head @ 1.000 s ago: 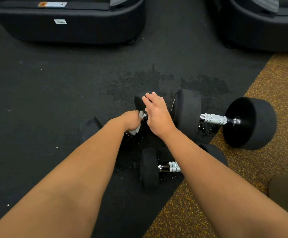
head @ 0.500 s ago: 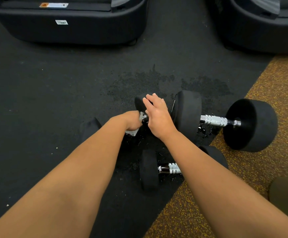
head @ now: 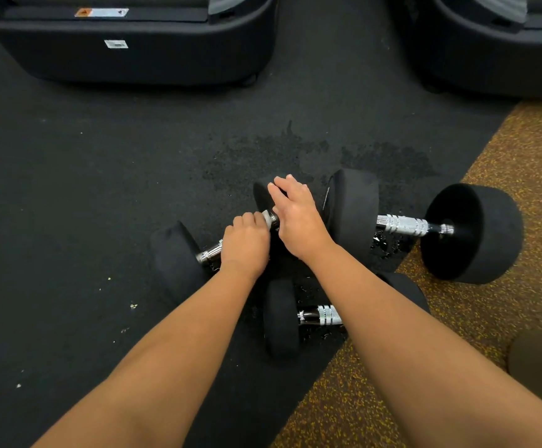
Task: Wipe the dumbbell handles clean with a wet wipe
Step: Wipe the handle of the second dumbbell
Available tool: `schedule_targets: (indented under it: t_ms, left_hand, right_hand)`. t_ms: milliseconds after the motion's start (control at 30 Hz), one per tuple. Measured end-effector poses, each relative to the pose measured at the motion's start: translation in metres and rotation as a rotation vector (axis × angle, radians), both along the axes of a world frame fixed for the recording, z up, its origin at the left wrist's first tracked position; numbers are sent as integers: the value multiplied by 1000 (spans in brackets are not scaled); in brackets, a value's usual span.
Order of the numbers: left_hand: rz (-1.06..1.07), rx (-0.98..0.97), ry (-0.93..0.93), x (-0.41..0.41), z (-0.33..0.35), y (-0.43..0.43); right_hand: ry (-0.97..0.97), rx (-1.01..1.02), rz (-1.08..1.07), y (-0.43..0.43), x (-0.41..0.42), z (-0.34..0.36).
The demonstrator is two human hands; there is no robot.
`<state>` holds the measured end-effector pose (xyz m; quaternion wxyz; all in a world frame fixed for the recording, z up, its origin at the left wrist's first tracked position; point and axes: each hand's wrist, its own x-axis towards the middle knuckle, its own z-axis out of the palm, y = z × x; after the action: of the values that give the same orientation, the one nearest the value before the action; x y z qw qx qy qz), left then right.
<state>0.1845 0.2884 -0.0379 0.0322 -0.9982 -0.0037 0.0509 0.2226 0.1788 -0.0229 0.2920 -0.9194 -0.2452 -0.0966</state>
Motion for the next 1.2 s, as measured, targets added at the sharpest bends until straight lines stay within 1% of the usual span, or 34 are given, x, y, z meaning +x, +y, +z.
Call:
schedule_targets:
  t_ms: [200,267,367,433,633,733,867,1000,1100,1200]
  left_hand:
    - [101,52,47,-3,1,-3]
    - [98,18,48,-1,2,-3]
    - [31,-94,17,-2,3,-4]
    - [-29,-119,0,-3,1,-7]
    - [-116,-197,-119,-15,-6,-1]
    - [-166,-169,-125,-14,0,2]
    - [-79,-158,26,-7,10,7]
    - [-70,-129,78,-1,15,5]
    - [-179,13,93,2,17,3]
    - [-196,86,123,2,19,5]
  right_hand:
    - [-31,14,-5,-1,-2,3]
    - [-39,-8,1,0,-1,3]
    - [-22,-18,5,0,0,1]
    - [-15,-16,-2,-1,0,0]
    - [-8,13,9,1,3,-6]
    - [-24,34,2,2,4,-8]
    - [-55,41,-13,2,3,-7]
    - [-73,28,-13,0,2,-8]
    - [-85,13,-16,1,3,-7]
    - [-93,10,-2,0,4,-6]
